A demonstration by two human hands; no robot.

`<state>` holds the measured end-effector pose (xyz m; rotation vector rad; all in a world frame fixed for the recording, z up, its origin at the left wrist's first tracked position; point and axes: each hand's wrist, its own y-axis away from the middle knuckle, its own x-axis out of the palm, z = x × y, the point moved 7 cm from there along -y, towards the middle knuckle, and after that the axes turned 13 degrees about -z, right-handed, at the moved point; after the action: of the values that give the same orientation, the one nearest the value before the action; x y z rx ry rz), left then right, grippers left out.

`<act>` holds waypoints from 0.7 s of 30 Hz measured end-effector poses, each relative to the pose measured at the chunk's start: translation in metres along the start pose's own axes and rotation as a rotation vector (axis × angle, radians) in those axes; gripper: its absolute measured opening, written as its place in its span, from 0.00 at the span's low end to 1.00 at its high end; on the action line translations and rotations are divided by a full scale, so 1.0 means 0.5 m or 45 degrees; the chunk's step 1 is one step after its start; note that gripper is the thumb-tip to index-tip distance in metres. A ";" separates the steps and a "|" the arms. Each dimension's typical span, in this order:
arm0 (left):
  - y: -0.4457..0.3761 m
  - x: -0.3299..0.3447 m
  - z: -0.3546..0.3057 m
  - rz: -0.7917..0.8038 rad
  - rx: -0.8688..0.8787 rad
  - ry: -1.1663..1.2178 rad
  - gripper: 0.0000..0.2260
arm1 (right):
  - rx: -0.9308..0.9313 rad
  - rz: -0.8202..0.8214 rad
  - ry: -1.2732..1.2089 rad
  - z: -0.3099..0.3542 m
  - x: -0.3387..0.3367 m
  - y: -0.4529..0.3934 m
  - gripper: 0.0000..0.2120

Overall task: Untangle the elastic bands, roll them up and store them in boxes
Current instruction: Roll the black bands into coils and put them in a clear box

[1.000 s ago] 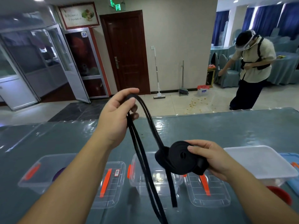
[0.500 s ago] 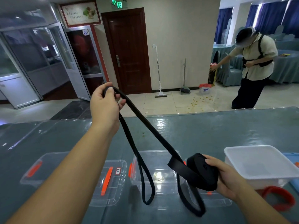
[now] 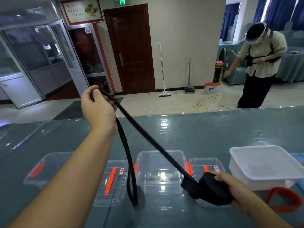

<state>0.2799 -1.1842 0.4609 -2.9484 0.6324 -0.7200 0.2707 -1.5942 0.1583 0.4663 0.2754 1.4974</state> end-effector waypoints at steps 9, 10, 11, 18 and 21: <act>0.002 0.001 -0.035 0.081 -0.036 0.101 0.09 | -0.046 -0.351 0.117 -0.042 -0.046 -0.001 0.17; 0.008 0.003 -0.037 0.120 -0.018 0.087 0.10 | -0.083 -0.367 0.107 -0.034 -0.039 0.000 0.11; 0.018 0.007 -0.036 0.162 -0.008 0.071 0.10 | -0.114 -0.375 0.117 -0.025 -0.032 0.000 0.07; 0.080 0.008 0.018 0.466 -0.010 -0.092 0.11 | -0.283 -0.437 0.016 0.060 -0.007 -0.009 0.10; 0.110 0.003 0.056 0.654 -0.088 -0.154 0.10 | -0.332 -0.402 -0.079 0.100 0.010 -0.007 0.09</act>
<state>0.2728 -1.2369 0.4293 -2.6663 1.3473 -0.4698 0.2968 -1.5958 0.2016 0.2461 0.0965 1.1874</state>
